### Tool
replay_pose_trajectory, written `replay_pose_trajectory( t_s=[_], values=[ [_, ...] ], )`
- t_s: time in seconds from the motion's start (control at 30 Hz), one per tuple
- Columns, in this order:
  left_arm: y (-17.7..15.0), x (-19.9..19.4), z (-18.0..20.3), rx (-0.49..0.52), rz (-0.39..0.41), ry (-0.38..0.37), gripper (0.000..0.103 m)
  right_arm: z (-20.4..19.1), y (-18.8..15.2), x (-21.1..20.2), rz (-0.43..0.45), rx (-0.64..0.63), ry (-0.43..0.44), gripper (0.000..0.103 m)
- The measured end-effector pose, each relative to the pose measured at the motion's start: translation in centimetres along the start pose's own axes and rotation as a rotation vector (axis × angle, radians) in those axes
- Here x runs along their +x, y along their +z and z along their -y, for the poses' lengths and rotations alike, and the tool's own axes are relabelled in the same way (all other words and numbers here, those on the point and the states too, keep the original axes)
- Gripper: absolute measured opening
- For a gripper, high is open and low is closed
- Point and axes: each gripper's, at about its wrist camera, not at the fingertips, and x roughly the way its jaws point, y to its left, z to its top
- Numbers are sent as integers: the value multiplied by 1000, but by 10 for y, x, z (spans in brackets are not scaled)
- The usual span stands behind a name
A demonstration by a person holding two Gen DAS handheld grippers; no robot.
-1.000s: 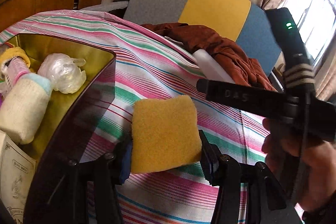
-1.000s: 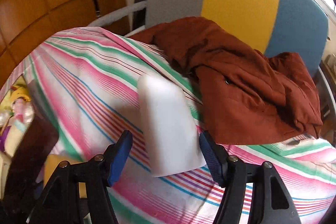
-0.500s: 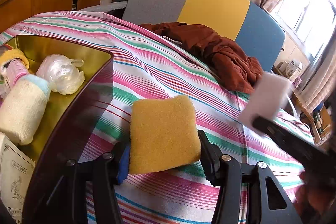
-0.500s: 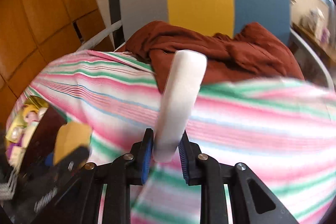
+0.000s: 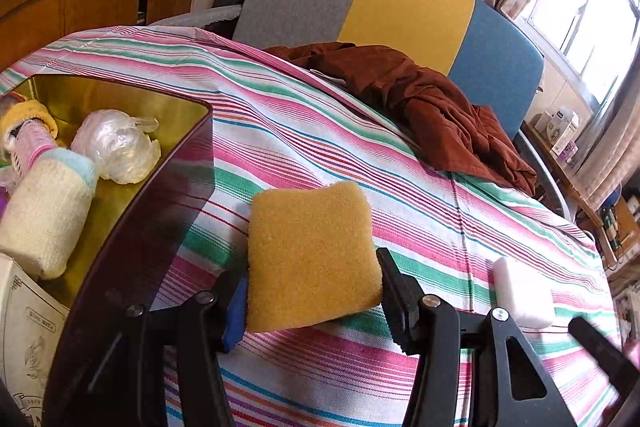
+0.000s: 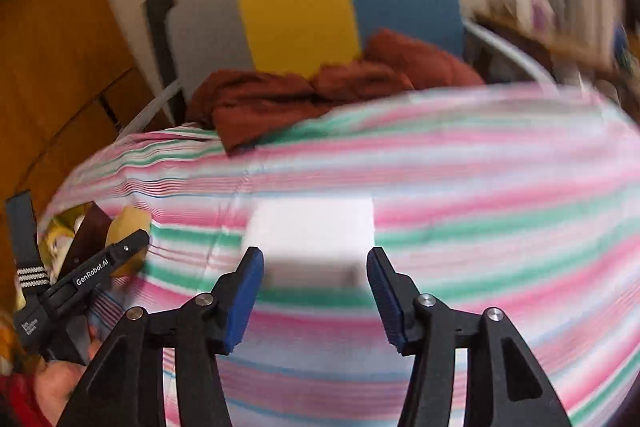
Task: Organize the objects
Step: 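Grasp the white eraser block with the right tool while the left tool holds the sponge, then carry the yellow sponge and white eraser block over the gold tray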
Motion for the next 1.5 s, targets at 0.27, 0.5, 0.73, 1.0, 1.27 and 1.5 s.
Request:
replay_pose_trajectory(
  t_s=[0.27, 0.5, 0.73, 1.0, 1.27, 1.5],
  values=[
    [0, 1, 0, -6, 3, -6, 55, -18, 64, 79, -245, -341, 171, 65],
    [0, 1, 1, -5, 4, -6, 56, -7, 36, 78, -420, -388, 266, 67],
    [-1, 1, 2, 2, 6, -3, 56, -27, -3, 57, -383, -573, 155, 67],
    [-1, 1, 3, 1, 7, -5, 56, -24, -24, 30, -230, -250, 63, 58],
    [-7, -12, -1, 15, -6, -60, 54, -41, -60, -26, -77, 50, 142, 58],
    [-20, -33, -4, 39, -49, -112, 53, -63, -86, -61, -18, 124, 139, 58]
  ],
)
